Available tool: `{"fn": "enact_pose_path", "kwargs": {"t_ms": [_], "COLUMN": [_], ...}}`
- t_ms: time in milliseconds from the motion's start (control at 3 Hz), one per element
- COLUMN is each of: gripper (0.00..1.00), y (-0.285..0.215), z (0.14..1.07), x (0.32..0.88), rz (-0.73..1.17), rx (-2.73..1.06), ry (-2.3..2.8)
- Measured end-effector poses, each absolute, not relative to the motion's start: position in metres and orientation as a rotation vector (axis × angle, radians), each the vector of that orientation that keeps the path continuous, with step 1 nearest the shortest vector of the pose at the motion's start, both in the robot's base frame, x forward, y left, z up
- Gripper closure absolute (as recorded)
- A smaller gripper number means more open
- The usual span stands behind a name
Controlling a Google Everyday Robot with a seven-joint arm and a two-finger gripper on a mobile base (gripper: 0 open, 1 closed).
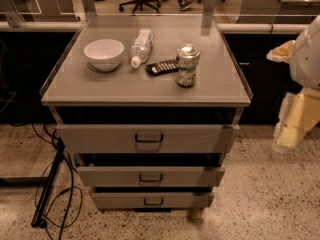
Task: Open top drawer
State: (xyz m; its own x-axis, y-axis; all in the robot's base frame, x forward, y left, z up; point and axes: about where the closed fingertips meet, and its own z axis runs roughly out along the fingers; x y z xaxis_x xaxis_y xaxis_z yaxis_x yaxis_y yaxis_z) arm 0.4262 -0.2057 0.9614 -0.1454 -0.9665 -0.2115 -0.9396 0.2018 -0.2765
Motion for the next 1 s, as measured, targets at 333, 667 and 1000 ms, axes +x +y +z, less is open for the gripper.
{"fn": "enact_pose_path", "kwargs": {"t_ms": [333,667,1000], "gripper": [0.00,0.00,0.00], "y": [-0.203,-0.200,-0.198], "z": [0.927,0.898,0.895], "x": [0.418,0.416,0.417], "rz": [-0.067,-0.034,-0.031], "rx": [-1.811,-1.784,-1.784], "ry": [2.068,1.976,1.974]}}
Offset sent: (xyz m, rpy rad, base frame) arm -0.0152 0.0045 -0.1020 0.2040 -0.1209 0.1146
